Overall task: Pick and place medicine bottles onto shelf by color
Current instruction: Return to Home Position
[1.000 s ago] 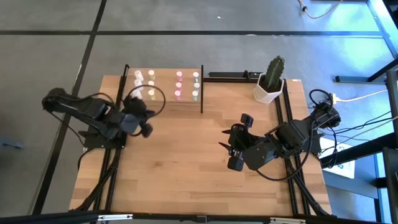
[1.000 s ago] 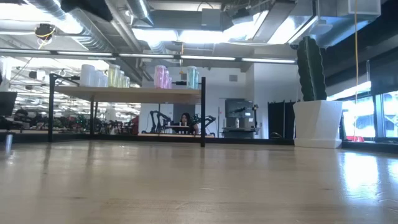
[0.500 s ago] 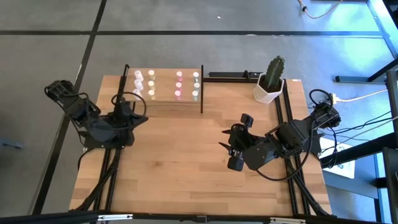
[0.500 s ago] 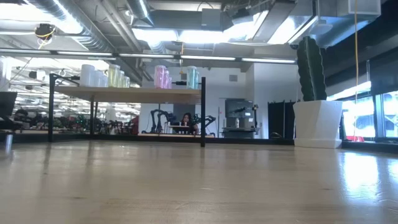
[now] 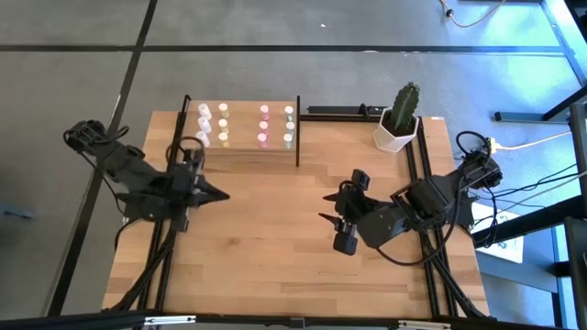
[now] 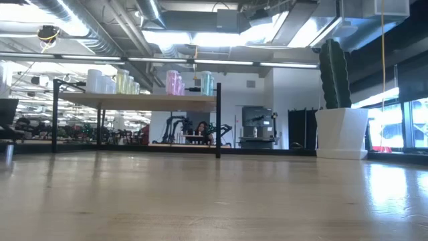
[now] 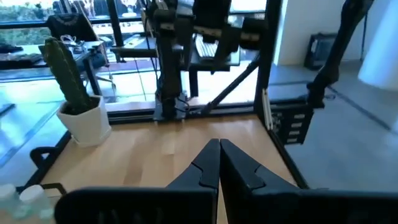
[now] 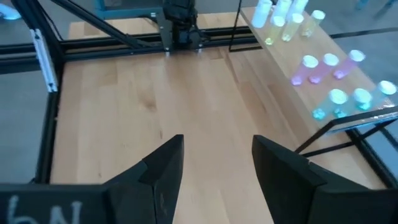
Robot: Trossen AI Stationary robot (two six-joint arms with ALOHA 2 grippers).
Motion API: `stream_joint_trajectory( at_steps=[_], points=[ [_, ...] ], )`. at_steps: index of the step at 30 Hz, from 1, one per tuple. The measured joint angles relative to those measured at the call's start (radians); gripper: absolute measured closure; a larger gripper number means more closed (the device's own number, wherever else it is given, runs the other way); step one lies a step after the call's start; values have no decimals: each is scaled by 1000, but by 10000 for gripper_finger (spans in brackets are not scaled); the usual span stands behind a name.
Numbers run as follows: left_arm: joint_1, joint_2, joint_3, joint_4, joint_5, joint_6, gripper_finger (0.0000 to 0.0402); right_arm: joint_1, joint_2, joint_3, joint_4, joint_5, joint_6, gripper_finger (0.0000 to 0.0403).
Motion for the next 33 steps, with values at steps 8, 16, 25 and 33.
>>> stream_joint_trajectory(
  at_steps=[8,16,25,33],
  points=[
    [216,8,0,13,322,107,401,-4,0,0,27,-78,-27,211],
    [443,7,0,-49,477,120,401,-7,-2,43,34,-73,-67,218],
    [596,-88,-51,-105,525,114,401,-13,-107,68,-53,6,-182,343],
    [645,-362,-280,-42,512,-51,401,0,-290,68,-95,-6,-182,387]
  ],
)
